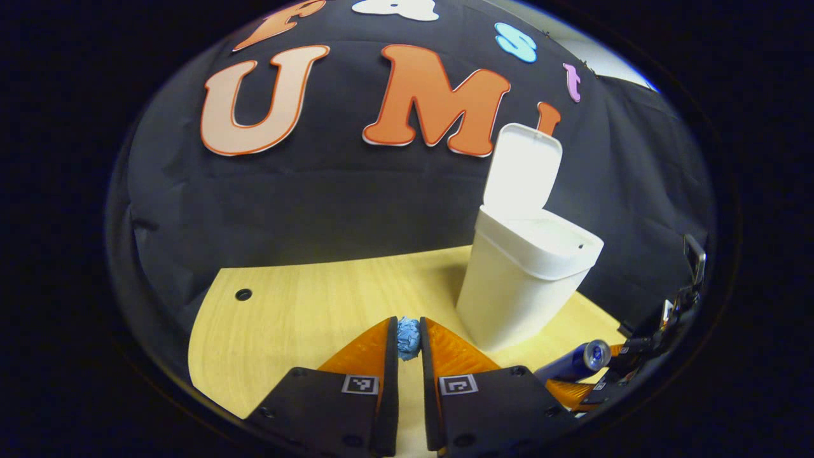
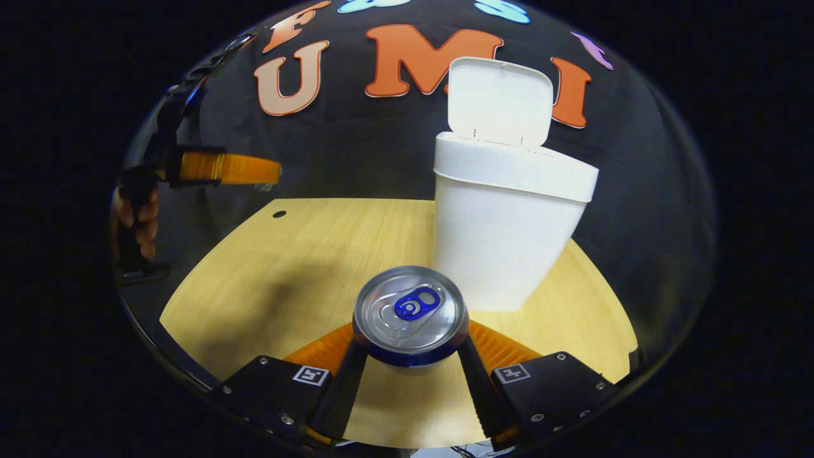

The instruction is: Press the lid of the desktop garbage bin to open it, pick up the crumpled paper on the desktop and throw it into the bin, then pick up the pop can on the desktop and drop it into the bin, and finally close the garbage bin lid.

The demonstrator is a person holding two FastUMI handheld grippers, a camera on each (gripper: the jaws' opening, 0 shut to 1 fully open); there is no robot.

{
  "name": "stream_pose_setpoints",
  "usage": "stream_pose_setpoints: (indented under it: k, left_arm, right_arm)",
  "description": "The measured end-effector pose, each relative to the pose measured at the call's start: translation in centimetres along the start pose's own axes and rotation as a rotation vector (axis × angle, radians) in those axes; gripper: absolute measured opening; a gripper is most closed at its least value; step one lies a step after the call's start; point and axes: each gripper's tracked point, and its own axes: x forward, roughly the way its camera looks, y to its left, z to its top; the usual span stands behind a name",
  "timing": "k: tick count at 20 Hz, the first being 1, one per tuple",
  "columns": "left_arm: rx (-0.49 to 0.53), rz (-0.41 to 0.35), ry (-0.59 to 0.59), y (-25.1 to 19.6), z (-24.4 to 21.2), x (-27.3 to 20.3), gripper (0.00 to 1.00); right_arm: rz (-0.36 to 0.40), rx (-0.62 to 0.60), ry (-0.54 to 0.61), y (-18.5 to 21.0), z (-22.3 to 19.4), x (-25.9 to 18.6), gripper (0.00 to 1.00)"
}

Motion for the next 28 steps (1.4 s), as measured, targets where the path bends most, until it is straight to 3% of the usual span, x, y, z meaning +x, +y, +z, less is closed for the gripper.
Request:
stream_pose_setpoints:
  k: [5,12,15,16,18,23,26,27,28]
  left_arm:
    - [0.028,-0.083,-0.075,-6.7,4.6,2.8,0.2]
    - [0.077,-0.169,-0.119,-14.1,7.2,6.2,0.2]
    - [0.081,-0.178,-0.113,-15.8,7.1,7.4,0.2]
    - [0.085,-0.178,-0.114,-16.2,7.2,7.9,0.2]
    - [0.098,-0.19,-0.11,-17.2,7.1,8.5,0.22]
    - [0.141,-0.2,-0.082,-18.4,6.1,9.9,0.2]
    - [0.165,-0.197,-0.056,-18.4,5.3,10.6,0.26]
    - [0.173,-0.198,-0.047,-18.6,4.9,10.8,0.3]
    - [0.182,-0.203,-0.06,-18.7,5.1,10.9,0.33]
  right_arm:
    - [-0.02,-0.02,-0.027,-3.9,0.8,-1.7,0.79]
    - [-0.058,-0.013,-0.047,-9.0,1.4,-3.6,0.79]
    - [-0.071,0.004,-0.06,-10.8,1.6,-4.4,0.79]
    - [-0.079,0.004,-0.064,-11.3,1.7,-4.6,0.84]
    - [-0.09,0.011,-0.068,-12.3,1.9,-5.0,0.79]
    - [-0.12,0.046,-0.088,-14.0,3.9,-5.9,0.79]
    - [-0.143,0.035,-0.105,-15.2,4.9,-6.0,0.79]
    - [-0.15,0.031,-0.114,-15.5,5.3,-6.3,0.74]
    - [-0.157,0.029,-0.121,-15.8,5.7,-6.5,0.79]
